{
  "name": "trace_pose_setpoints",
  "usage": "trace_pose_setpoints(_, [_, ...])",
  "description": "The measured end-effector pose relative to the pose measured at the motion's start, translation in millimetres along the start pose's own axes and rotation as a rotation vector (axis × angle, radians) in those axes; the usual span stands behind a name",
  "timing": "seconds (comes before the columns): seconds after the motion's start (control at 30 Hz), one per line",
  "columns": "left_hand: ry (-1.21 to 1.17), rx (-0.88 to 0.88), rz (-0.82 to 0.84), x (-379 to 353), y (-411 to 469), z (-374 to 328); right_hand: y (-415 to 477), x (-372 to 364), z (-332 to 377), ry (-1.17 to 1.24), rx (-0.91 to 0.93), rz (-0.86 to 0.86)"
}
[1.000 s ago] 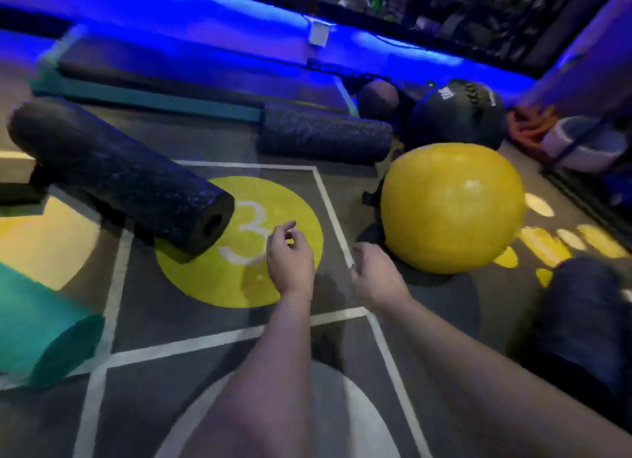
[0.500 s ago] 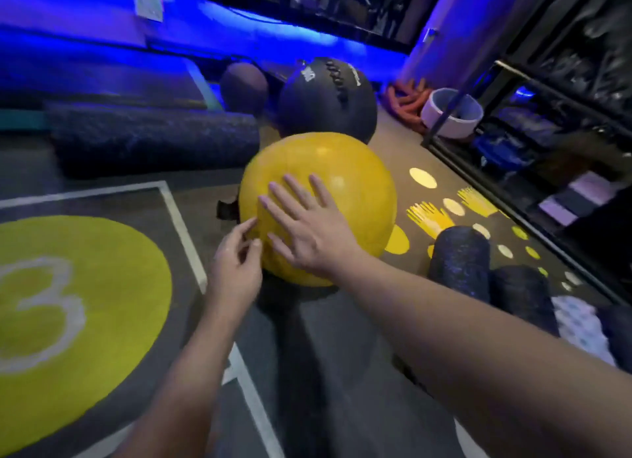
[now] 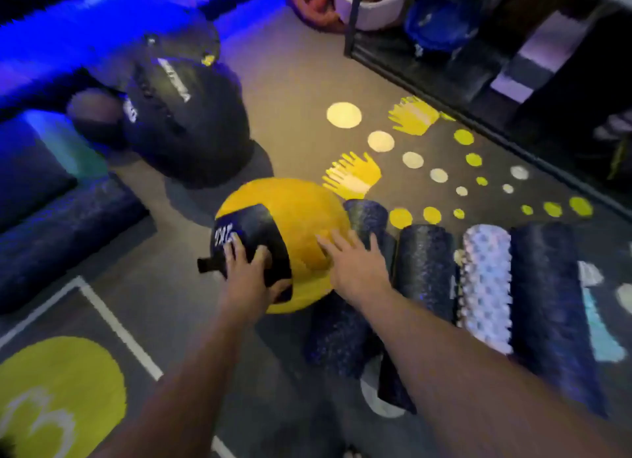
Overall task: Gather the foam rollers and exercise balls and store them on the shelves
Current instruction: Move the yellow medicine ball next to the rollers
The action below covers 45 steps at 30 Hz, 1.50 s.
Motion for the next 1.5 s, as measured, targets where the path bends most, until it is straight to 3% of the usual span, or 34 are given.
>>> trace_pose_setpoints(0.17, [0.264,-0.059,0.128,-5,35,-116,-55,-7,-114,0.472,-0.12,0.17])
trace_pose_setpoints(0.37, [0.425,-0.076,0.187,12,87,-208,-93,-23,-187,0.784,-0.508,0.223])
trace_pose_setpoints(0.57, [0.651,-0.141,0.346,23,153,-263,-47,-33,-117,1.032,-0.662,0.333])
trace_pose_setpoints(0.67, [0.66,-0.316,0.335,37,190,-304,29,-31,-63,1.306,-0.804,0.419])
trace_pose_setpoints(0.77, [0.571,-0.465,0.404,69,215,-311,64,-6,-2,1.72,-0.96,0.513])
trace_pose_setpoints(0.87, [0.373,-0.588,0.492,101,227,-278,69,35,21,1.911,-1.04,0.503])
trace_pose_setpoints(0.93, [0.332,-0.514,0.432,124,239,-229,66,55,3,1.897,-1.216,0.308])
trace_pose_setpoints(0.97, [0.305,-0.375,0.414,134,245,-198,71,65,-14,1.858,-1.27,0.152])
trace_pose_setpoints(1.07, [0.088,0.095,0.647,119,227,-110,100,98,-50,1.816,-1.298,-0.001])
trace_pose_setpoints(1.13, [-0.235,0.185,0.753,97,208,-105,118,111,-88,1.766,-1.341,-0.069])
trace_pose_setpoints(1.2, [-0.399,0.193,0.79,76,213,-124,120,123,-143,1.67,-1.332,-0.256])
trace_pose_setpoints(1.27, [-0.414,0.172,0.787,58,233,-144,117,131,-186,1.539,-1.16,-0.333])
trace_pose_setpoints(1.37, [-0.419,0.059,0.693,56,274,-197,103,104,-198,1.45,-0.961,-0.194])
trace_pose_setpoints(1.5, [-0.338,-0.229,0.718,63,294,-323,50,65,-168,1.545,-0.996,-0.156])
Point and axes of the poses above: each hand's wrist, its own y-axis towards the middle knuckle, its own x-axis out of the back of the hand, z = x × y, the point moved 9 cm from there along y, towards the middle knuckle, and after that the axes turned 10 degrees about z, right-handed, at the moved point
